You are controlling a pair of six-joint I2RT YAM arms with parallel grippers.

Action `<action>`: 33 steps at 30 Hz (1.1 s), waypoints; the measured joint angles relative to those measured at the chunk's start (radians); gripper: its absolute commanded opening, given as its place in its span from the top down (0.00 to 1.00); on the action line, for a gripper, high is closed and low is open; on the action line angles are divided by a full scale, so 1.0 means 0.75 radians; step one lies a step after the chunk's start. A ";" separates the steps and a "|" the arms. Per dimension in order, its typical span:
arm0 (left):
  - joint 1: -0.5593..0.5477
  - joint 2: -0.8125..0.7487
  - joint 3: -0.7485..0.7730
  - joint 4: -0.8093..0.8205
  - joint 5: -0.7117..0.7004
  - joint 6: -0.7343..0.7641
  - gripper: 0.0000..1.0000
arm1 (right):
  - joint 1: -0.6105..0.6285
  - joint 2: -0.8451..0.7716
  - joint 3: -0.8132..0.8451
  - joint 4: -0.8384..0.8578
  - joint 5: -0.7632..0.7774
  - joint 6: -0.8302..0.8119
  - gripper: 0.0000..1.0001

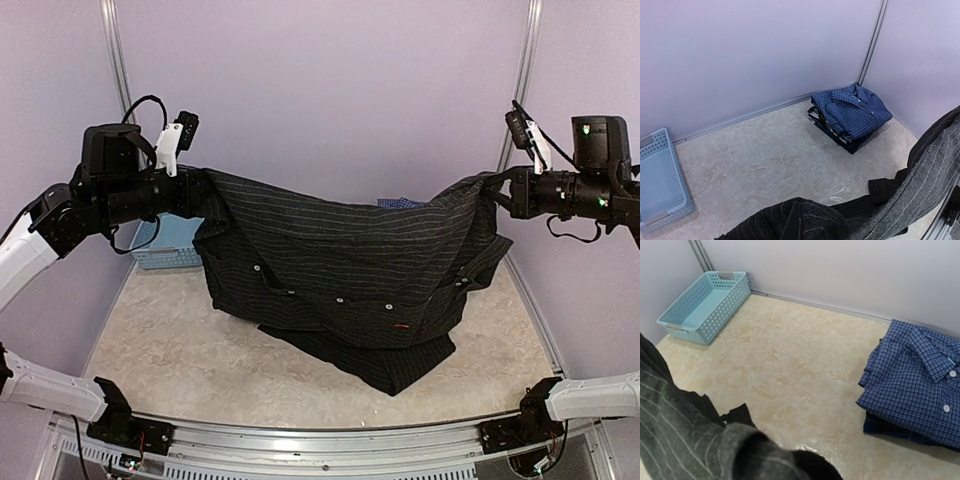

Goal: Fold and stack the long sleeve shirts
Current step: Flatten out the crumpled shirt at the center of the board.

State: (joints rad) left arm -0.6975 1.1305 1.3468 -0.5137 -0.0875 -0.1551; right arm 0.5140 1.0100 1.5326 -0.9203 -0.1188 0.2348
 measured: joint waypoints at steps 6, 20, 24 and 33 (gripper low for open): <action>0.047 0.010 -0.001 0.012 0.002 -0.009 1.00 | 0.000 0.030 -0.013 0.034 0.042 0.004 1.00; 0.056 0.079 0.000 0.076 0.084 -0.031 1.00 | 0.000 0.060 -0.012 0.070 0.135 0.002 1.00; 0.041 0.045 0.000 0.086 0.186 -0.014 1.00 | 0.000 0.054 0.018 0.059 0.054 -0.003 1.00; -0.178 -0.228 0.046 0.111 0.294 0.037 1.00 | 0.000 -0.070 0.198 -0.027 -0.165 0.021 1.00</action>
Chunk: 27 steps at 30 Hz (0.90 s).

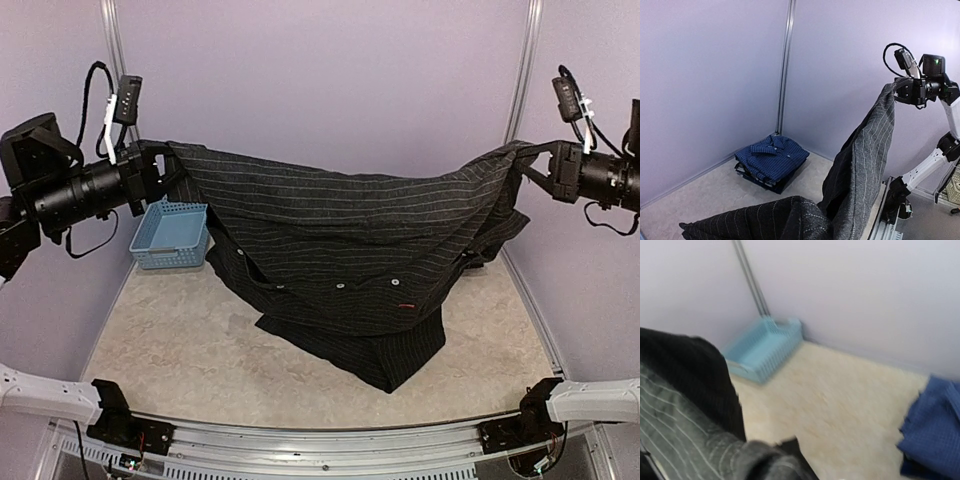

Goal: Fold and stack the long sleeve shirts
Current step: Flatten out the crumpled shirt at the center of the board.

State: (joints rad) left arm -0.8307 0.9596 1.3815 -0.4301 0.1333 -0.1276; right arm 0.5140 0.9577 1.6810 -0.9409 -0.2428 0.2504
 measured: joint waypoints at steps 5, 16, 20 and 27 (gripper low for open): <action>-0.052 -0.043 0.061 0.035 0.028 0.003 1.00 | 0.000 -0.035 0.171 -0.038 -0.046 0.008 1.00; -0.046 0.081 0.090 0.062 -0.295 0.005 1.00 | 0.000 -0.003 0.101 -0.014 0.181 0.012 1.00; 0.116 0.288 0.094 0.087 -0.403 -0.005 1.00 | 0.000 0.181 -0.033 0.036 0.421 -0.001 1.00; 0.405 0.714 0.104 0.145 -0.400 -0.026 1.00 | -0.114 0.663 -0.028 0.183 0.561 -0.086 1.00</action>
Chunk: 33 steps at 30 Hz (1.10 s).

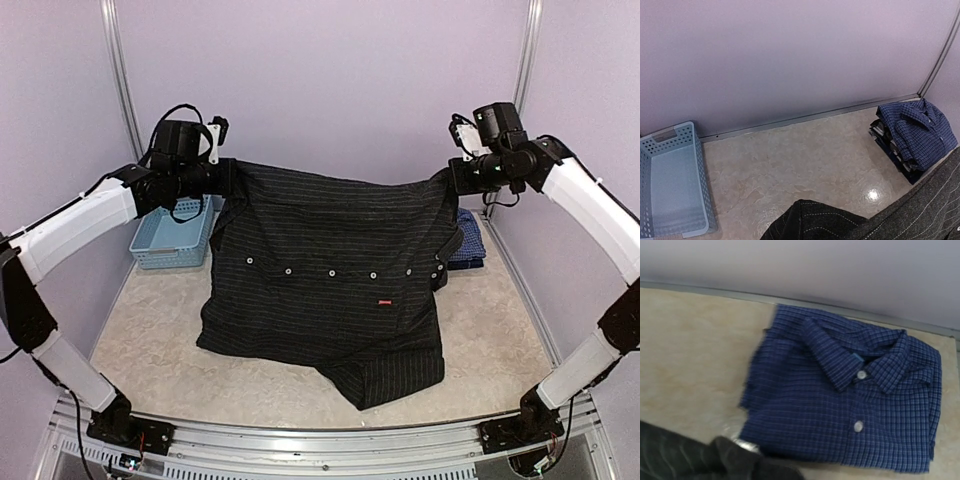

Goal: Fold and stack the long sleeve shirts
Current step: Flatten out the crumpled shirt at the center of the board.

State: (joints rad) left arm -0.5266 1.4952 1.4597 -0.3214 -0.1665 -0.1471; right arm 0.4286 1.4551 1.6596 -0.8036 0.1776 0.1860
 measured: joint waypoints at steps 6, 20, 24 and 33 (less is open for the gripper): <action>0.129 0.379 0.218 0.030 0.078 -0.004 1.00 | -0.130 0.356 0.114 0.145 -0.062 -0.061 0.99; 0.261 1.148 0.789 -0.070 0.038 -0.103 0.28 | -0.197 1.102 0.733 0.137 -0.094 -0.172 0.01; 0.311 1.042 0.548 0.001 0.040 -0.122 0.16 | -0.198 0.902 0.464 0.182 -0.038 -0.191 0.01; 0.300 0.388 -0.175 0.199 0.144 -0.124 0.13 | -0.090 0.172 -0.323 0.368 -0.060 -0.186 0.10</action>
State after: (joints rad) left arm -0.3019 1.7859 1.3281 -0.1719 -0.0582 -0.2398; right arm 0.3611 1.5841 1.4174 -0.5274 0.1326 0.0467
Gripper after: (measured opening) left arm 0.881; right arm 0.933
